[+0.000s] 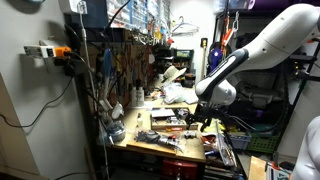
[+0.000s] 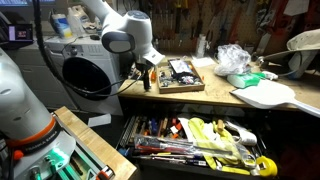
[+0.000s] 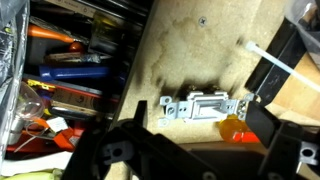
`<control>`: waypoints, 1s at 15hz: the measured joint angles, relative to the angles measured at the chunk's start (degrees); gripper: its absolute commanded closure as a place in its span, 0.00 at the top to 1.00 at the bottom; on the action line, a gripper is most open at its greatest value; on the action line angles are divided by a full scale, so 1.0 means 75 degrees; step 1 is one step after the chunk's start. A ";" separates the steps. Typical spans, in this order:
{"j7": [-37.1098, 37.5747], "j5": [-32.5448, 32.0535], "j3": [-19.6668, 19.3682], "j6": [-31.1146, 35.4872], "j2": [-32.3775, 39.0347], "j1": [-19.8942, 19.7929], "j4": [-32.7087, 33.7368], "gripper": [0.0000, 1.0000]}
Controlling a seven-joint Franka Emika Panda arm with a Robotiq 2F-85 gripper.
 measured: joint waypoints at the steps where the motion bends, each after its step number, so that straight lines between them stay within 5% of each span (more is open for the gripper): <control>1: -0.0082 0.0122 -0.0034 0.0000 -0.0001 0.0000 -0.0017 1.00; 15: -0.0570 0.0731 -0.0081 0.0012 0.0255 0.0009 0.0112 1.00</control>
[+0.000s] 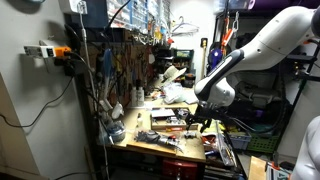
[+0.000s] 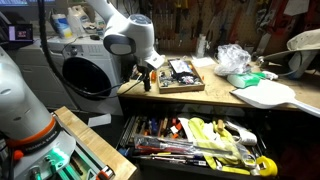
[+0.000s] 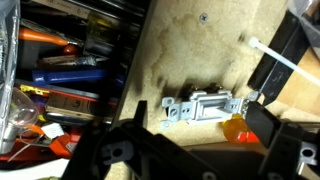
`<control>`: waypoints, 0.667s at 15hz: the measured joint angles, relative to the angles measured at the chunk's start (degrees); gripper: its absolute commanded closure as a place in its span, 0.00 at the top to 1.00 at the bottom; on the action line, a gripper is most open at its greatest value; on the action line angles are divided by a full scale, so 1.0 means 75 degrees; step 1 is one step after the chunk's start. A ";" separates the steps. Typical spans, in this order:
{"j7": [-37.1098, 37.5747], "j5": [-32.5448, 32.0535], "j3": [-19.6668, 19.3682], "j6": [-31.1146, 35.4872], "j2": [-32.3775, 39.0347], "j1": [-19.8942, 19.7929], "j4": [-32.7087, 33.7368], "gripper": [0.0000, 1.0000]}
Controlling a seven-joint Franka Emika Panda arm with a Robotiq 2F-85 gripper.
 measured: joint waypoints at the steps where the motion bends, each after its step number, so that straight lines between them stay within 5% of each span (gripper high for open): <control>1: 0.0004 0.0000 0.0005 0.0002 0.0042 0.0000 0.0038 1.00; 10: 0.0028 -0.0010 0.0075 0.0005 0.0389 0.0000 0.0301 0.97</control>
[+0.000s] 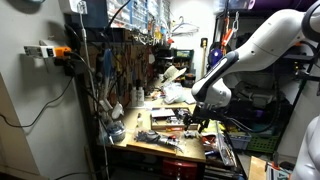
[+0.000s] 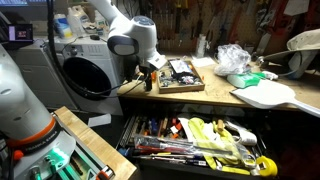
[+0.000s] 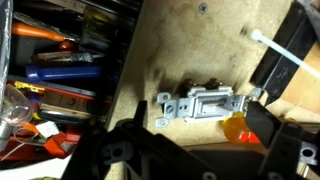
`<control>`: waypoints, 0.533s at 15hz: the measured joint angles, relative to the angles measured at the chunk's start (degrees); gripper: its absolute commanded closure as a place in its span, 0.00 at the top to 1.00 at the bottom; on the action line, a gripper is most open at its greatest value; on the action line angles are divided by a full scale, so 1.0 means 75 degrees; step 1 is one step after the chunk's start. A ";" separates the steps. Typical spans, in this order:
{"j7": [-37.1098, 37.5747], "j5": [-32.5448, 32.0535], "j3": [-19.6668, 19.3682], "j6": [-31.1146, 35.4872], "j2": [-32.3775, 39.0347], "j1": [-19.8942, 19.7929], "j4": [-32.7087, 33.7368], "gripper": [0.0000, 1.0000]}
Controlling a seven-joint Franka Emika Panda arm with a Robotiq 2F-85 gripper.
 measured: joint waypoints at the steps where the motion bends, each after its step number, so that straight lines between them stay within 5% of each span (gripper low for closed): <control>1: 0.0005 -0.0002 0.0009 0.0000 0.0022 0.0000 0.0017 0.93; 3: 0.0016 -0.0007 0.0021 0.0000 0.0050 0.0000 0.0052 0.84; 4: 0.0018 -0.0010 0.0025 0.0001 0.0060 0.0000 0.0071 0.65; 6: 0.0025 -0.0013 0.0031 0.0001 0.0072 0.0000 0.0103 0.60; 8: 0.0026 -0.0013 0.0032 0.0001 0.0078 0.0000 0.0133 0.45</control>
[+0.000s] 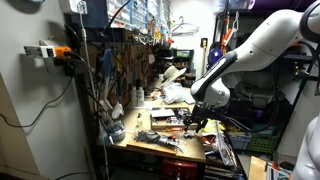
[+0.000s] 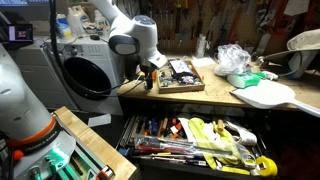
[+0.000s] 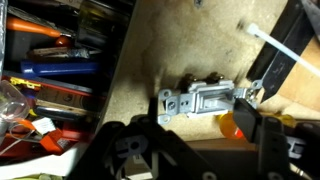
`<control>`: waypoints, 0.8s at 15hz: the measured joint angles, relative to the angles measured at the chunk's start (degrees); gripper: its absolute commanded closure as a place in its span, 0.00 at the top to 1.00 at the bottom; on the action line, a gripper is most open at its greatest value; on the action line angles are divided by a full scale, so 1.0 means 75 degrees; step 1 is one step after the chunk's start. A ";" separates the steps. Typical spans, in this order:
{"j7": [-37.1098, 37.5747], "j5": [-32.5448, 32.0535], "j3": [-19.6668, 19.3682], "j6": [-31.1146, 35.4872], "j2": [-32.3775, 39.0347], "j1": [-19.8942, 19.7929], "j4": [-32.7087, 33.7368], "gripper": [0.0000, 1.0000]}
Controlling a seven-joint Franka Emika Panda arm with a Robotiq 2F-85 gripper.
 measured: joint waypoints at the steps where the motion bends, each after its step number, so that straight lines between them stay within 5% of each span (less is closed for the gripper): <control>1: 0.0000 0.0000 0.0000 0.0002 -0.0003 -0.0004 0.0029 0.36; 5: 0.0001 -0.0007 0.0006 0.0003 -0.0011 -0.0005 0.0089 0.27; 6: 0.0001 -0.0010 0.0009 0.0003 -0.0008 -0.0004 0.0102 0.71; 10: 0.0000 -0.0043 0.0029 0.0003 0.0002 -0.0003 0.0118 0.97; 12: -0.0006 -0.0044 0.0051 0.0003 0.0002 -0.0001 0.0119 1.00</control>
